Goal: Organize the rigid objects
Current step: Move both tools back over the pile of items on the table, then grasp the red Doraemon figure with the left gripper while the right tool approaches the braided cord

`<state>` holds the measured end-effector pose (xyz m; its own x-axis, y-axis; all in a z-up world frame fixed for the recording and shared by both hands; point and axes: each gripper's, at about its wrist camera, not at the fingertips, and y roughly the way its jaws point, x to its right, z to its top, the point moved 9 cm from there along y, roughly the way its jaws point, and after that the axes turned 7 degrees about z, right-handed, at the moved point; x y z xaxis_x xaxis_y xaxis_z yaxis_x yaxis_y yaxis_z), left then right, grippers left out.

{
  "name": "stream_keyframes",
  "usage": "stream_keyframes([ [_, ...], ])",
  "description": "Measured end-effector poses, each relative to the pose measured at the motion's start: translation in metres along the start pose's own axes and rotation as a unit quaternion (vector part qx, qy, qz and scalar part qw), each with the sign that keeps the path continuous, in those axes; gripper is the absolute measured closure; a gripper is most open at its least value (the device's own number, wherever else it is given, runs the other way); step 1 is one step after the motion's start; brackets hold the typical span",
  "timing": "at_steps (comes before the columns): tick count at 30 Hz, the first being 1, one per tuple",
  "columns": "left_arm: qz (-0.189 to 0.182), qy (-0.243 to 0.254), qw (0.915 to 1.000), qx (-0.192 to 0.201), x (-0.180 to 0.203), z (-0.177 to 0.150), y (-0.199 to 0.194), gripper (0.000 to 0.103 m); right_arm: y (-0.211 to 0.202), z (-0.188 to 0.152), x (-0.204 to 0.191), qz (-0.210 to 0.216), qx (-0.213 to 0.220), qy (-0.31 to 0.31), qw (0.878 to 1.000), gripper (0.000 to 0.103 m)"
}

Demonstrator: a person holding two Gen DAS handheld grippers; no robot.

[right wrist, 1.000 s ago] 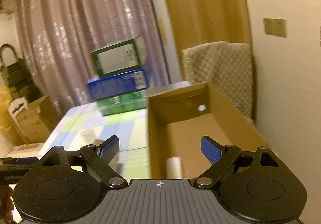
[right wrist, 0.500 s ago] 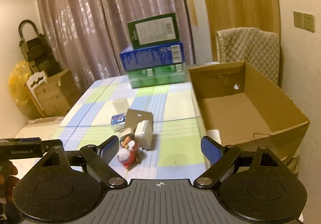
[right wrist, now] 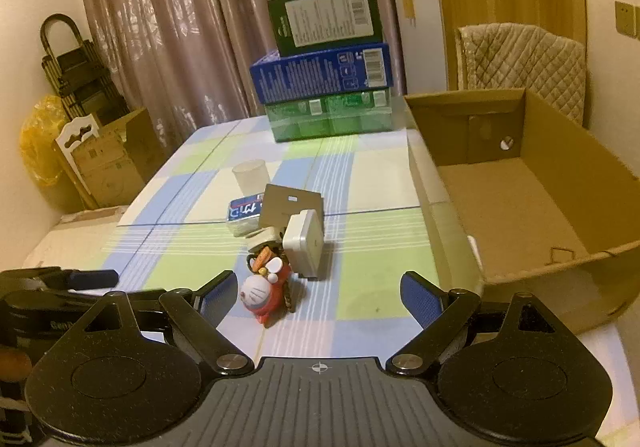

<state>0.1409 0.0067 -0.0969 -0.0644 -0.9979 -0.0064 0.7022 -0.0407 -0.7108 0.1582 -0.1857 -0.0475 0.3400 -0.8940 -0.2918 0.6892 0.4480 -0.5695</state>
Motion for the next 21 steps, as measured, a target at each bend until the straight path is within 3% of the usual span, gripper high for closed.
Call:
stream_keyframes([
  [12, -0.048, 0.053, 0.9973, -0.016, 0.026, -0.007, 0.070, 0.017, 0.056, -0.012, 0.020, 0.001, -0.035, 0.011, 0.999, 0.017],
  [21, -0.072, 0.103, 0.9920, -0.005, 0.049, -0.008, 0.100, 0.038, 0.084, -0.011, 0.033, 0.006, -0.040, 0.044, 0.998, 0.017],
])
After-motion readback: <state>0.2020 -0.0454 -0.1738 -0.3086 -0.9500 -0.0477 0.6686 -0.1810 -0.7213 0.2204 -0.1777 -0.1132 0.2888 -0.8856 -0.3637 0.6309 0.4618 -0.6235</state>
